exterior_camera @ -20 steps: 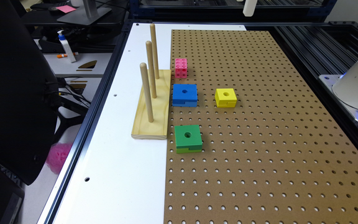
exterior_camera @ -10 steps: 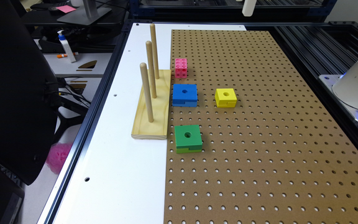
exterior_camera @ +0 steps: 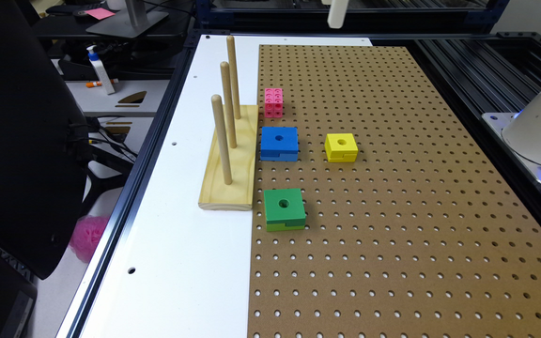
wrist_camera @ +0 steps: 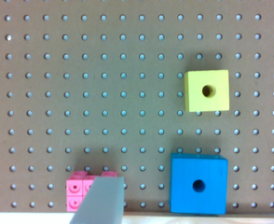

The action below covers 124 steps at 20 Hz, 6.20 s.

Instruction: Pick up blue block.

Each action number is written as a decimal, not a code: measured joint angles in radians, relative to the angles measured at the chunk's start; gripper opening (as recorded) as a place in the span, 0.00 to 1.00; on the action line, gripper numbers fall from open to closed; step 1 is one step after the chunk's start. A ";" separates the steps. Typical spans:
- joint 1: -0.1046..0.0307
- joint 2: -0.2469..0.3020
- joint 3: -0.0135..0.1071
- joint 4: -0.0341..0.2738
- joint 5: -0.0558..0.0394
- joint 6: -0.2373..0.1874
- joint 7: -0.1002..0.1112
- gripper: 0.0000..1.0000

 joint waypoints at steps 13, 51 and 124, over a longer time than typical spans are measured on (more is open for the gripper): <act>0.001 0.016 0.032 0.017 0.0056 0.000 0.018 1.00; 0.001 0.368 0.067 0.040 0.0057 0.302 0.045 1.00; 0.001 0.580 0.076 0.127 0.0011 0.432 0.056 0.00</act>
